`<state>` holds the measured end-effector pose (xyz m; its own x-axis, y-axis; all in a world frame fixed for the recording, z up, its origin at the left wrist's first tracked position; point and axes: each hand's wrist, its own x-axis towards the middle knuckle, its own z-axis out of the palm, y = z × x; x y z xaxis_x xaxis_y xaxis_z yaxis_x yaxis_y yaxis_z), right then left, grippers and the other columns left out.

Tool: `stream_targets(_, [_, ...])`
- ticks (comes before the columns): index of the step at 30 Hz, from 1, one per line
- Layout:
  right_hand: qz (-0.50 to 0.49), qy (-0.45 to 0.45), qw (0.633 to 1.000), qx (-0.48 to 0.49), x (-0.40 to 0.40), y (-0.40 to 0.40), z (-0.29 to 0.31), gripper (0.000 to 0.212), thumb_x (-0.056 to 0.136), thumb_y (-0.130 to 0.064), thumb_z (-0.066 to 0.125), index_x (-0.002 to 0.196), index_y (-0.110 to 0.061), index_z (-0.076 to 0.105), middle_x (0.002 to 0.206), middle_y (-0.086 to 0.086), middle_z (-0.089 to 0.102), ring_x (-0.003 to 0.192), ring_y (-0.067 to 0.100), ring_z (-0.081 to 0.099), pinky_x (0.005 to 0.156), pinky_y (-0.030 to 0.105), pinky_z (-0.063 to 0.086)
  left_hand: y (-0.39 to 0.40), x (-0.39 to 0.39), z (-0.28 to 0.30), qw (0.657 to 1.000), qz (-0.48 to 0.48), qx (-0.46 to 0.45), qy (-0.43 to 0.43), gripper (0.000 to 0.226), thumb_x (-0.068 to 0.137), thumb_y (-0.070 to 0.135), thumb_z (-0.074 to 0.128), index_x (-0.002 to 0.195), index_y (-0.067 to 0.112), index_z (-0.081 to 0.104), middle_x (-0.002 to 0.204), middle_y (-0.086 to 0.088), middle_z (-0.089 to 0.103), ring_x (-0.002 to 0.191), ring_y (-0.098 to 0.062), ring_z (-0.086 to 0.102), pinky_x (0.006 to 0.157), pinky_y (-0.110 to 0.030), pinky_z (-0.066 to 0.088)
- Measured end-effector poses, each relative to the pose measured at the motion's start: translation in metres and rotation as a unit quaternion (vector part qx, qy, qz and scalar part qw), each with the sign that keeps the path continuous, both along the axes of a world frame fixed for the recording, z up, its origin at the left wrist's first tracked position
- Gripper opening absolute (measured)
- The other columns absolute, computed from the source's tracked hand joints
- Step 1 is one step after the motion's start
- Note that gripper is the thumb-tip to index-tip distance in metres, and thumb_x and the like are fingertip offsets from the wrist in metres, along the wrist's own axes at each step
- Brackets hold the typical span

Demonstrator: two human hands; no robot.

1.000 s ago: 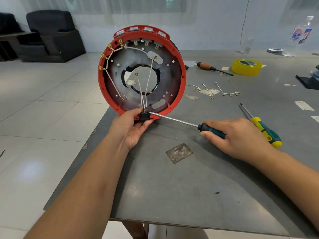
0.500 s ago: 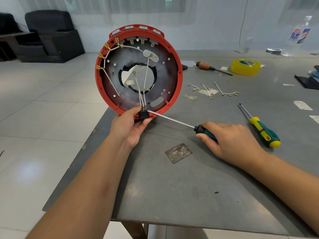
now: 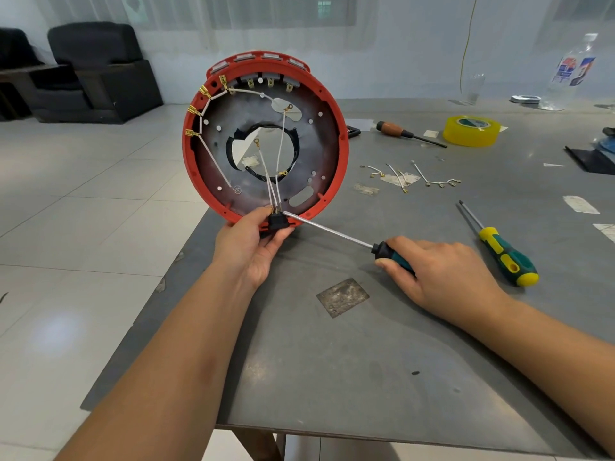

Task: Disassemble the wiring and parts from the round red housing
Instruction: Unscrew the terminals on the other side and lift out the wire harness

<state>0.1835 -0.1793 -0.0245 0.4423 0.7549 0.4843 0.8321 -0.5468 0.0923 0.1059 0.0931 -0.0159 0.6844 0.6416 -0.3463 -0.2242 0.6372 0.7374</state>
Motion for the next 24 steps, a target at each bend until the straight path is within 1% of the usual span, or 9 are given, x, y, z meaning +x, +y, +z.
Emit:
stream_targets(3, [0.006,0.002,1.000,0.007,0.000,0.000,0.000,0.047,0.100,-0.055,0.038,0.110,-0.018,0.065,0.076,0.001,0.069,0.060,0.029,0.062,0.048,0.033,0.045,0.000,0.000,-0.001,1.000,0.002,0.004,-0.006,0.038,0.096,0.001,0.072,0.132,-0.002,0.063,0.105,-0.021,0.076,0.080,-0.034,0.080,0.056,-0.032,0.063])
stream_targets(5, [0.009,0.018,1.000,0.005,0.001,-0.001,0.002,0.049,0.099,-0.059,0.036,0.111,-0.020,0.064,0.078,-0.001,0.070,0.063,0.028,0.063,0.050,0.033,0.046,0.001,-0.001,-0.001,1.000,0.006,0.005,-0.010,0.038,0.095,0.000,0.073,0.132,-0.002,0.064,0.102,-0.020,0.078,0.082,-0.034,0.081,0.058,-0.033,0.063])
stream_targets(8, [0.025,0.009,0.999,0.032,0.007,-0.006,0.009,0.046,0.102,-0.059,0.038,0.103,-0.022,0.066,0.069,-0.004,0.067,0.056,0.026,0.062,0.045,0.026,0.034,0.002,-0.002,-0.002,1.000,0.009,0.008,-0.015,0.036,0.094,0.000,0.074,0.129,-0.001,0.065,0.092,-0.017,0.081,0.084,-0.035,0.080,0.059,-0.035,0.064])
stream_targets(9, [0.027,0.002,0.999,0.038,0.009,-0.009,0.013,0.044,0.101,-0.059,0.040,0.101,-0.023,0.067,0.066,-0.005,0.066,0.055,0.025,0.062,0.045,0.025,0.033,0.003,-0.002,-0.003,1.000,0.009,0.009,-0.016,0.036,0.094,0.000,0.074,0.128,0.000,0.065,0.092,-0.017,0.081,0.085,-0.035,0.080,0.060,-0.036,0.065])
stream_targets(12, [0.024,0.001,0.999,0.044,0.014,-0.014,0.020,0.046,0.096,-0.064,0.037,0.099,-0.029,0.066,0.065,-0.009,0.064,0.056,0.022,0.062,0.044,0.026,0.040,0.003,-0.002,-0.003,1.000,-0.003,0.019,-0.018,0.034,0.094,-0.001,0.073,0.126,0.000,0.065,0.095,-0.016,0.081,0.087,-0.034,0.080,0.063,-0.038,0.065])
stream_targets(15, [0.017,0.005,0.999,0.037,0.016,-0.015,0.022,0.052,0.095,-0.070,0.030,0.103,-0.034,0.067,0.069,-0.011,0.066,0.059,0.019,0.062,0.045,0.026,0.043,0.004,-0.001,-0.005,1.000,-0.009,0.026,-0.015,0.031,0.094,-0.001,0.073,0.124,0.001,0.066,0.090,-0.013,0.081,0.085,-0.032,0.081,0.063,-0.037,0.065])
stream_targets(19, [0.021,0.013,0.999,0.038,0.019,-0.016,0.022,0.059,0.093,-0.073,0.026,0.107,-0.035,0.069,0.075,-0.011,0.070,0.063,0.019,0.064,0.048,0.027,0.048,0.005,-0.002,-0.006,0.999,-0.021,0.036,-0.012,0.030,0.095,0.000,0.072,0.124,0.002,0.067,0.089,-0.012,0.081,0.085,-0.030,0.081,0.066,-0.038,0.066])
stream_targets(24, [0.019,0.010,0.999,0.037,0.020,-0.015,0.023,0.061,0.093,-0.073,0.024,0.109,-0.035,0.069,0.077,-0.010,0.072,0.065,0.020,0.065,0.049,0.027,0.049,0.007,-0.002,-0.007,0.999,-0.031,0.038,-0.014,0.032,0.095,-0.002,0.070,0.127,0.001,0.065,0.091,-0.013,0.081,0.086,-0.031,0.081,0.069,-0.042,0.066])
